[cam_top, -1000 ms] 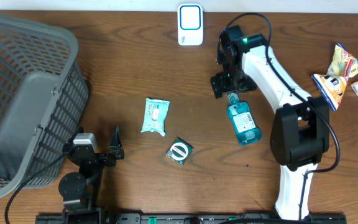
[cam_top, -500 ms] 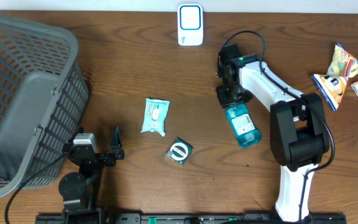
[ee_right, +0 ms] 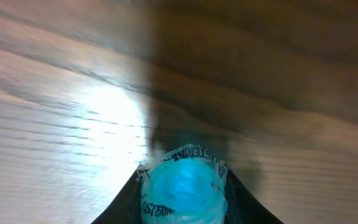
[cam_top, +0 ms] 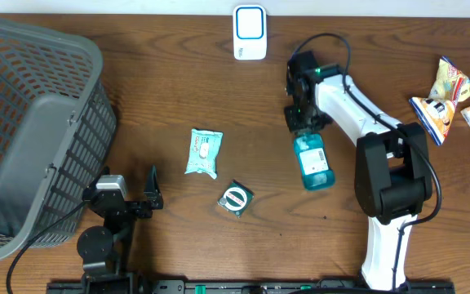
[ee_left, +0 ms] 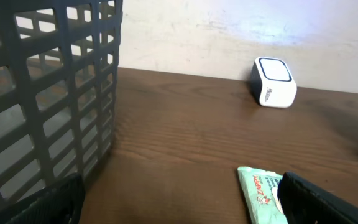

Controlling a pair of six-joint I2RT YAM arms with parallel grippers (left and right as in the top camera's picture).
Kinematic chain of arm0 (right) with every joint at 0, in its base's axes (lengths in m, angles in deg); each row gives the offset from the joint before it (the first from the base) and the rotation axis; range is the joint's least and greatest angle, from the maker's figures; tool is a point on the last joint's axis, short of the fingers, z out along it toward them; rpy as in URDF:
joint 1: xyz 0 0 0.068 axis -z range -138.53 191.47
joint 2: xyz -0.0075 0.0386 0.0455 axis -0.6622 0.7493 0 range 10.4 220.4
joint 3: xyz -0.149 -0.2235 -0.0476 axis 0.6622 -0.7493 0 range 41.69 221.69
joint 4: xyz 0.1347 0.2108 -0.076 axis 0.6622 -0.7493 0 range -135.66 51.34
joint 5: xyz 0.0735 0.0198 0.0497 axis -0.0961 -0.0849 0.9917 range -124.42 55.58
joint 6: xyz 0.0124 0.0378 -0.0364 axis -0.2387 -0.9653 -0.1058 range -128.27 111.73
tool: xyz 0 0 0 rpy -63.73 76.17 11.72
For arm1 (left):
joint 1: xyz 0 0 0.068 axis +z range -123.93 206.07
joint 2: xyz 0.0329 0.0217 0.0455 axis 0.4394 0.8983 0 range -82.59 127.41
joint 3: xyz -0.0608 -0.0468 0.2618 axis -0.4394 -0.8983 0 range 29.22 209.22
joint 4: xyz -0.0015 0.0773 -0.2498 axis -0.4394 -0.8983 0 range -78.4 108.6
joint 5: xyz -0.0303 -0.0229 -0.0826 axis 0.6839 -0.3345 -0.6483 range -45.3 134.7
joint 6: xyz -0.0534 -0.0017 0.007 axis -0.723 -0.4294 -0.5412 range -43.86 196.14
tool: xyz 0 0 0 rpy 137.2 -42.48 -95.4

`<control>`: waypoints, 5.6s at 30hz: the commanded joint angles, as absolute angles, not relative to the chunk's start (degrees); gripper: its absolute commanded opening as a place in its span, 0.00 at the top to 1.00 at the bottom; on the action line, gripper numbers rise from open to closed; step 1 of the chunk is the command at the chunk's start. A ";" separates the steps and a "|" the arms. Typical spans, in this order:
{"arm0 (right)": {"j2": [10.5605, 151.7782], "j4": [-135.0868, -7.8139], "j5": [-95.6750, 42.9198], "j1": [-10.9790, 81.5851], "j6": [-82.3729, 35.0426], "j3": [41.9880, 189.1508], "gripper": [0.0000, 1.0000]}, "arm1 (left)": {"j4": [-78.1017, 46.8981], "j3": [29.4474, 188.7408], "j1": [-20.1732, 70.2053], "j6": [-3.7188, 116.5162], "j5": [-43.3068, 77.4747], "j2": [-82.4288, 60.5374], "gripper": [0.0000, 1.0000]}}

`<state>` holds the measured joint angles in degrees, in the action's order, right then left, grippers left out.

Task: Scan the item barcode

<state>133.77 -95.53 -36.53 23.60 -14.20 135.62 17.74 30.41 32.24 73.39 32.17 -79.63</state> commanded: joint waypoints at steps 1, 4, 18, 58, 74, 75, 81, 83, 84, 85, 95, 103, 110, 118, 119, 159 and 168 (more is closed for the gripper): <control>134.03 -97.56 -36.36 23.40 -15.10 141.96 0.84 | 15.84 29.45 32.26 73.52 31.44 -79.74 0.02; 134.03 -101.03 -35.04 23.40 -15.12 146.66 0.86 | 15.84 29.45 32.26 73.52 31.44 -79.72 0.02; 134.03 -108.73 -34.78 23.40 -16.41 157.31 0.87 | 15.84 29.45 32.26 73.52 31.47 -79.72 0.02; 133.51 -111.55 -33.38 23.36 -16.61 166.22 0.85 | 15.84 29.45 32.26 73.52 31.44 -79.72 0.02; 133.51 -110.80 -33.36 23.36 -18.57 166.57 0.71 | 15.84 29.45 32.26 73.52 31.47 -79.72 0.02; 133.51 -110.63 -33.36 23.36 -18.62 166.57 0.71 | 15.84 29.45 32.26 73.52 31.44 -79.74 0.02; 133.51 -110.24 -33.38 23.36 -18.94 166.57 0.67 | 15.84 29.45 32.26 73.52 31.44 -79.72 0.02; 133.51 -110.63 -33.43 23.36 -18.90 166.57 0.64 | 15.84 29.45 32.26 73.52 31.44 -79.72 0.02; 133.51 -111.26 -33.40 23.36 -18.92 166.57 0.62 | 15.84 29.45 32.26 73.52 31.44 -79.72 0.02; 133.51 -111.98 -33.40 23.36 -18.94 166.57 0.61 | 15.84 29.45 32.26 73.52 31.47 -79.74 0.02; 137.35 -112.71 -48.18 17.41 -25.89 159.69 0.43 | 15.84 29.45 32.26 73.52 31.44 -79.72 0.02; 146.01 -110.21 -53.62 14.90 -29.26 159.71 0.43 | 15.84 29.45 32.26 73.52 31.44 -79.72 0.02; 149.29 -110.93 -53.91 15.71 -30.11 159.69 0.44 | 15.84 29.45 32.26 73.52 31.47 -79.74 0.02; 154.07 -113.95 -58.52 15.93 -31.82 159.69 0.34 | 15.84 29.45 32.26 73.52 31.44 -79.72 0.02; 154.88 -114.32 -58.52 16.04 -31.82 159.69 0.35 | 15.84 29.45 32.26 73.52 31.44 -79.72 0.02; 157.13 -119.15 -22.10 17.81 1.27 164.71 0.81 | 15.84 29.45 32.26 73.52 31.47 -79.72 0.02; 156.85 -119.90 -35.26 17.39 -6.73 168.91 0.87 | 15.84 29.45 32.26 73.52 31.44 -79.72 0.02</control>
<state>154.16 -120.03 -26.15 17.39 -2.70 167.36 17.74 30.41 32.24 73.39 32.17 -79.63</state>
